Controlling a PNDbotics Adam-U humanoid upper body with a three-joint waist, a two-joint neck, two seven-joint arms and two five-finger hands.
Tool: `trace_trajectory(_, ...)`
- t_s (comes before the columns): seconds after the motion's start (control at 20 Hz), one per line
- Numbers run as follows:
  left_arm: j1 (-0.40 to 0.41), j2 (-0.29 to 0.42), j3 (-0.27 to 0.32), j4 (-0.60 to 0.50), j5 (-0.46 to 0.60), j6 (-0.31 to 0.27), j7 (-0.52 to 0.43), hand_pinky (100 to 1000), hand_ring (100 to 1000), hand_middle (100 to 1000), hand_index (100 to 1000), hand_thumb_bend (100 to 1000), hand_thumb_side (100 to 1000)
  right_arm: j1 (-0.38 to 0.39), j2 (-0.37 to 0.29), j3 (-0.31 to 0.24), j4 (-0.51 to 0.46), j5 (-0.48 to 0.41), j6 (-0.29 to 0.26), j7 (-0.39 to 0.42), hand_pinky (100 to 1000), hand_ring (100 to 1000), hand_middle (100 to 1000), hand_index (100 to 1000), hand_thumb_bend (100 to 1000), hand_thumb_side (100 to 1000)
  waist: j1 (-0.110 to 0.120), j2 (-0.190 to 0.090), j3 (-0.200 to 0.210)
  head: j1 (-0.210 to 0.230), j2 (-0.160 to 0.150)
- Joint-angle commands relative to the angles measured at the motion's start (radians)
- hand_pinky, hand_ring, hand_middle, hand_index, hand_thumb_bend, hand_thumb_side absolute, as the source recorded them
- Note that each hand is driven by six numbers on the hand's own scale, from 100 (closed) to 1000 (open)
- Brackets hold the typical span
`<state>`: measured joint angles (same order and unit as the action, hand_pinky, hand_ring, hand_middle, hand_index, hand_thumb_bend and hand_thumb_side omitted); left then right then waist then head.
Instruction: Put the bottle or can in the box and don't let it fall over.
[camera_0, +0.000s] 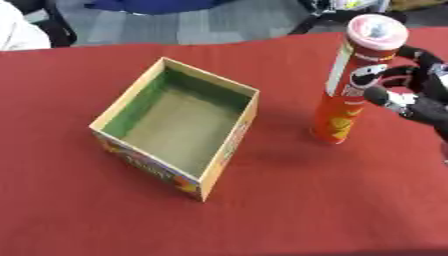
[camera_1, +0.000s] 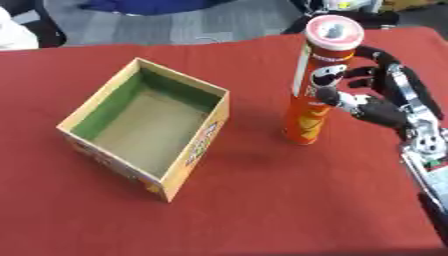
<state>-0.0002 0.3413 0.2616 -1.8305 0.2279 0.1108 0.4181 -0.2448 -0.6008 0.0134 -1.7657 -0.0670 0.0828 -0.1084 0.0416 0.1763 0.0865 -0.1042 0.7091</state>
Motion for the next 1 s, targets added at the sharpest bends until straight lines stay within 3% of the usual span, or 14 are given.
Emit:
trace_trajectory(0.05,-0.006,0.015,0.001,-0.010,-0.001,-0.001,-0.003,713,800,753,785,443,763,-0.021,-0.011,-0.002,0.000,-0.005,0.004,-0.002,707,723,870,862,1000,541,-0.001,-0.005,0.002,-0.002,-0.017)
trace_trajectory(1.0,-0.008,0.010,-0.001,-0.010,0.000,-0.001,-0.006,715,799,753,785,439,766,-0.076,0.017,0.022,0.033,-0.004,0.010,-0.010,702,716,858,852,1000,541,0.004,0.008,0.009,-0.010,-0.031)
